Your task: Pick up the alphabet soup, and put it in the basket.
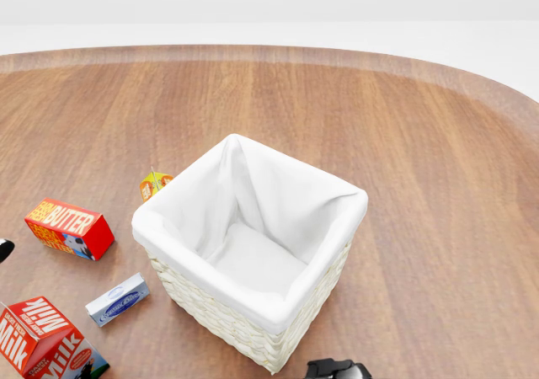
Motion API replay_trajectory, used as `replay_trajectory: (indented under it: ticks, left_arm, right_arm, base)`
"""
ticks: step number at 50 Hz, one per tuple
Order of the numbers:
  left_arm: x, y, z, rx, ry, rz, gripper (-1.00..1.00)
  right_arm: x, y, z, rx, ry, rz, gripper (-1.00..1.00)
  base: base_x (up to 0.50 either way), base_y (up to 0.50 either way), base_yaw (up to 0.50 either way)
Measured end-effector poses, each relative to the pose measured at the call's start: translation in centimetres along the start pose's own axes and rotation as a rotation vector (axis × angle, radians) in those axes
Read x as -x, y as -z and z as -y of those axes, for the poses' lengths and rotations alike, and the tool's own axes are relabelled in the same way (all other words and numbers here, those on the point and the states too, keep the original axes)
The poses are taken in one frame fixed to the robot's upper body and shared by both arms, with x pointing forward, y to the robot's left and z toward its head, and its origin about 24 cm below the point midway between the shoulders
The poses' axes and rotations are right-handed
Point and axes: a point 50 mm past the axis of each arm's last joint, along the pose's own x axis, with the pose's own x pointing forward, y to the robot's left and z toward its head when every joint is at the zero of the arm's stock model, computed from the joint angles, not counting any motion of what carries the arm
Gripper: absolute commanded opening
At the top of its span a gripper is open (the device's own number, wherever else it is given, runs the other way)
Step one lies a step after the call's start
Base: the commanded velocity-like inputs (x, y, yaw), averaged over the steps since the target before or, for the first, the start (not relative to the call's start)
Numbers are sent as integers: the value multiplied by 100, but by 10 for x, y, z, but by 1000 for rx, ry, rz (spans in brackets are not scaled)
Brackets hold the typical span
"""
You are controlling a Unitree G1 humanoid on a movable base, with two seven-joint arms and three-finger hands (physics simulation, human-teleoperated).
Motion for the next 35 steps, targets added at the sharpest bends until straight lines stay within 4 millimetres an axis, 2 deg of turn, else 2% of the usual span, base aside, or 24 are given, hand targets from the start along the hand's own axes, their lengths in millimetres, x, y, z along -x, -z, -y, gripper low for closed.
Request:
replay_trajectory:
  ticks: [8,35]
  left_arm:
    - [0,-1,0,2,0,4,100]
    - [3,-10,0,14,1,42,100]
  right_arm:
    - [9,-4,8,-7,24,32,-100]
    - [48,-51,49,-25,126,209,-100]
  base:
    - [0,0,0]
    - [0,0,0]
